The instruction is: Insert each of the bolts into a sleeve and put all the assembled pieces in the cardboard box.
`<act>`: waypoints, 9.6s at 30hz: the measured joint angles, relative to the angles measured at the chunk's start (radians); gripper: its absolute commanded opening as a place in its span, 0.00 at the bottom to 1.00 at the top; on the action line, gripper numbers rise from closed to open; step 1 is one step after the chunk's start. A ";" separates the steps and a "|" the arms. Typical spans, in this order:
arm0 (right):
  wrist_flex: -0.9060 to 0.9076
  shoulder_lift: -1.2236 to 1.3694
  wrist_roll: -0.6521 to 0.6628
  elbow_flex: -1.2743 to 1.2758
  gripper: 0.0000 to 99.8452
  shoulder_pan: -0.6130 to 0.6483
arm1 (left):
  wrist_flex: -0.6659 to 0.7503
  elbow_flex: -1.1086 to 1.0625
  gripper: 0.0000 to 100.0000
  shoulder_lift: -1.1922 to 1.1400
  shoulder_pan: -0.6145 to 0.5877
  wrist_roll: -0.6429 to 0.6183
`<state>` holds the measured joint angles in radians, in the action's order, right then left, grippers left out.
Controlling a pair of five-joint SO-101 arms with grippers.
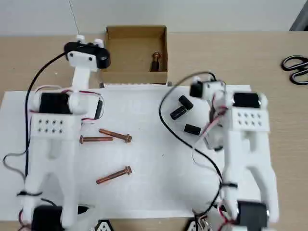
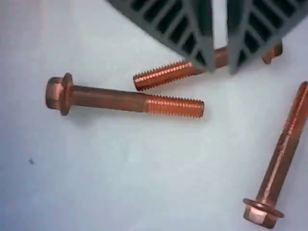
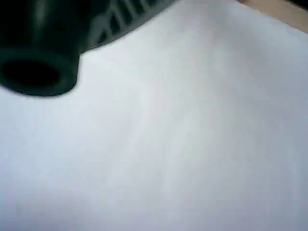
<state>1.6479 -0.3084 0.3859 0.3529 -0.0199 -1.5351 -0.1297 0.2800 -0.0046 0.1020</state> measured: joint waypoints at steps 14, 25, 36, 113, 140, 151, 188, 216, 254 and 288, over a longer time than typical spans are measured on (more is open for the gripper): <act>-0.032 -0.502 0.166 0.420 0.01 -0.269 | -0.049 0.301 0.10 -0.463 -0.153 0.238; -0.032 -0.532 0.184 0.428 0.00 -0.302 | -0.138 0.485 0.10 -0.720 -0.153 0.330; -0.032 -0.532 0.184 0.428 0.00 -0.302 | -0.144 0.631 0.10 -0.891 -0.153 0.341; -0.304 -0.773 -0.330 0.265 0.00 0.345 | -0.203 0.496 0.01 -0.046 0.080 -0.374; -0.723 -1.217 -0.345 0.895 0.00 0.589 | -0.011 0.086 0.01 0.471 0.193 -0.678; -0.790 -1.218 -0.347 0.916 0.00 0.680 | 0.362 -0.618 0.01 0.997 0.203 -0.753; -0.799 -1.220 -0.347 0.944 0.00 0.855 | 0.503 -0.918 0.01 1.301 0.364 -0.827; -0.833 -1.218 -0.348 0.945 0.00 0.893 | 0.419 -0.970 0.01 1.309 0.480 -0.749; -0.844 -1.220 -0.318 0.945 0.00 0.848 | 0.252 -0.957 0.24 1.313 0.546 -0.565; -0.856 -1.218 -0.364 1.031 0.00 0.486 | 0.516 -1.321 0.01 1.306 0.098 -0.301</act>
<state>0.7917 -1.5267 0.0222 1.3840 0.4664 -1.0196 -1.4507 1.5858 0.0936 -0.1987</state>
